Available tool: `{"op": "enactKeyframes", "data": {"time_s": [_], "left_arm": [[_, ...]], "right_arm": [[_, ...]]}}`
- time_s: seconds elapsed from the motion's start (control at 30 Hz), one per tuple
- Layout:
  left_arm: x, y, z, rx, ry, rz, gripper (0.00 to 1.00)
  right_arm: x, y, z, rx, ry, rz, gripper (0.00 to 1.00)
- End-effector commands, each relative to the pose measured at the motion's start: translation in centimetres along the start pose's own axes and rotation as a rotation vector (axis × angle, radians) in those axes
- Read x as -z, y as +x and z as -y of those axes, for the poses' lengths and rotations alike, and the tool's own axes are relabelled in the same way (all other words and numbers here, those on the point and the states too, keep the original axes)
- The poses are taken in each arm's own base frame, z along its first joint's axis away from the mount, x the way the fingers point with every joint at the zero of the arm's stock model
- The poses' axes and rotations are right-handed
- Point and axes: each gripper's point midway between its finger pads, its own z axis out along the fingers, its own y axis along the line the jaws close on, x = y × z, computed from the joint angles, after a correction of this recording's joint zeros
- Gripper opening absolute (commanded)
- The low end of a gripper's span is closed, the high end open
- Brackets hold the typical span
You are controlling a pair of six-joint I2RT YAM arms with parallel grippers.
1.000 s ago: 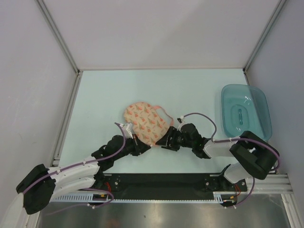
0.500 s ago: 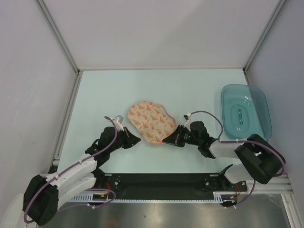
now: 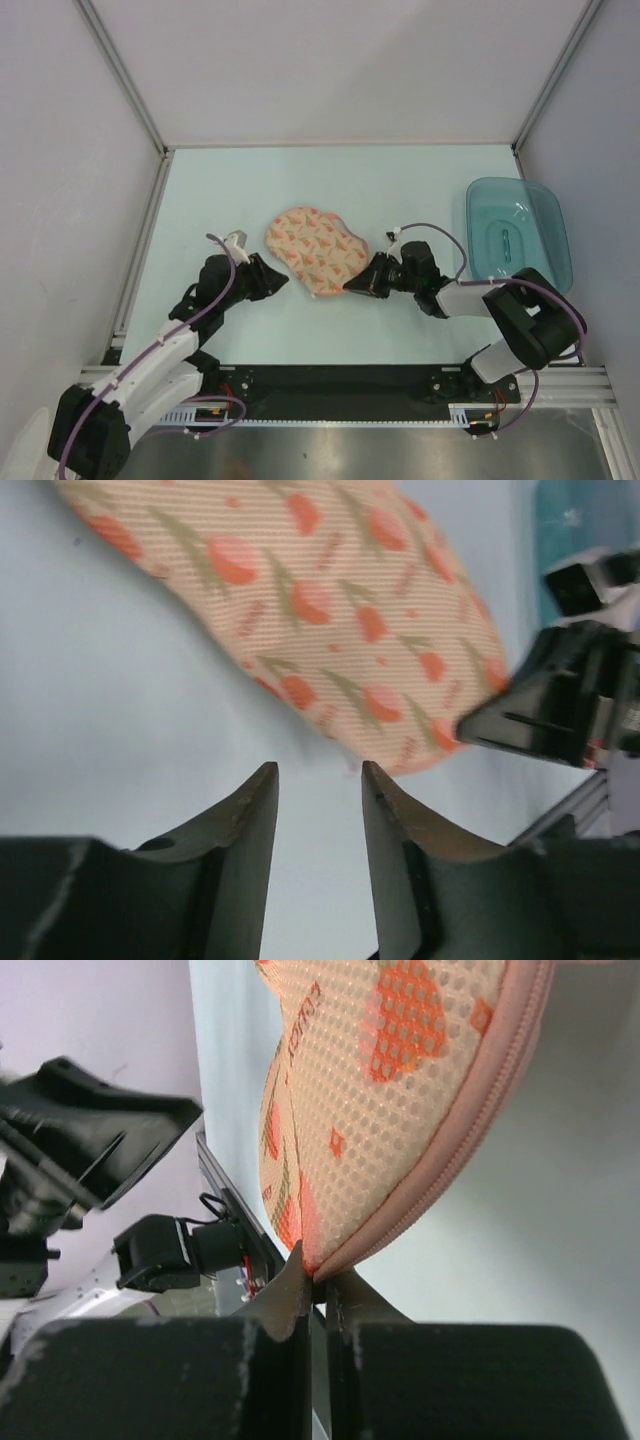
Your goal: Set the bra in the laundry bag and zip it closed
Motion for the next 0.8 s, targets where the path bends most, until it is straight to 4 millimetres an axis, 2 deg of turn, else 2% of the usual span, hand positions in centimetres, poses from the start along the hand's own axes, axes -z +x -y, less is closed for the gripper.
{"op": "enactKeyframes", "data": {"time_s": [0.0,0.03,0.07,0.1,0.13,0.17,0.2,0.23,0.3,0.33,0.37,0.4,0.43,0.47,0.5,0.53,0.57,0.63,0.67,0.7,0.73,0.77], "left_arm": [[2.6,-2.0,4.1,-0.026,0.179,0.08,0.48],[3.0,-1.9,4.3,-0.023,0.186,0.079,0.5],[3.4,-2.1,4.7,-0.017,0.202,0.088,0.53],[3.9,-2.3,5.2,-0.02,0.224,0.104,0.54],[4.2,-2.1,5.4,-0.017,0.237,0.096,0.55],[4.4,-2.1,5.5,-0.017,0.241,0.094,0.55],[4.7,-2.1,5.6,-0.019,0.243,0.096,0.55],[4.9,-1.9,5.5,-0.017,0.238,0.083,0.56],[5.3,-1.8,5.7,-0.02,0.248,0.083,0.57],[5.7,-1.6,5.7,-0.021,0.252,0.084,0.58],[5.8,-1.5,5.7,-0.019,0.257,0.083,0.59],[6.0,-1.4,5.7,-0.019,0.261,0.085,0.6],[6.2,-1.1,5.6,-0.019,0.265,0.083,0.6],[6.2,-0.9,5.6,-0.015,0.268,0.076,0.62],[6.2,-0.7,5.6,-0.015,0.274,0.072,0.62],[6.1,-0.4,5.4,-0.013,0.274,0.064,0.63],[6.1,-0.1,5.6,-0.011,0.289,0.053,0.64],[5.9,0.1,5.7,-0.012,0.313,0.053,0.64],[5.8,0.3,5.8,-0.004,0.324,0.045,0.66],[5.9,0.5,6.2,-0.005,0.349,0.036,0.67],[5.9,0.3,6.7,-0.014,0.384,0.047,0.68],[5.8,0.4,6.9,0.001,0.399,0.038,0.73]], "right_arm": [[-1.9,-4.1,-3.6,-0.004,-0.104,0.153,0.0],[-2.5,-4.6,-3.2,-0.02,-0.093,0.19,0.0],[-3.0,-6.2,-3.3,-0.022,-0.078,0.278,0.0],[-3.7,-7.0,-3.5,0.004,-0.078,0.307,0.0],[-4.8,-8.1,-5.6,0.034,-0.11,0.331,0.0],[-6.2,-8.8,-4.7,0.032,-0.086,0.347,0.0],[-6.9,-9.3,-5.1,0.04,-0.102,0.356,0.0],[-7.7,-10.9,-7.1,0.059,-0.147,0.383,0.0],[-9.9,-11.9,-5.6,0.066,-0.083,0.368,0.0],[-10.7,-13.2,-7.1,0.087,-0.106,0.375,0.01],[-11.7,-13.2,-6.3,0.092,-0.089,0.343,0.1],[-12.2,-13.5,-6.3,0.098,-0.085,0.326,0.34],[-12.6,-13.5,-6.2,0.128,-0.072,0.307,0.47],[-13.2,-13.5,-7.6,0.152,-0.083,0.248,0.59],[-13.9,-12.9,-7.1,0.169,-0.069,0.195,0.69],[-14.1,-12.7,-7.3,0.215,-0.06,0.164,0.74],[-14.2,-11.7,-7.1,0.231,-0.042,0.106,0.79],[-13.4,-11.1,-7.3,0.274,-0.025,0.072,0.92],[-12.9,-10.7,-5.9,0.309,0.042,0.059,0.99],[-12.2,-10.0,-4.8,0.322,0.087,0.049,1.0],[-10.9,-10.0,-5.7,0.364,0.099,0.063,1.0],[-10.0,-9.8,-3.9,0.387,0.19,0.067,1.0]]}}
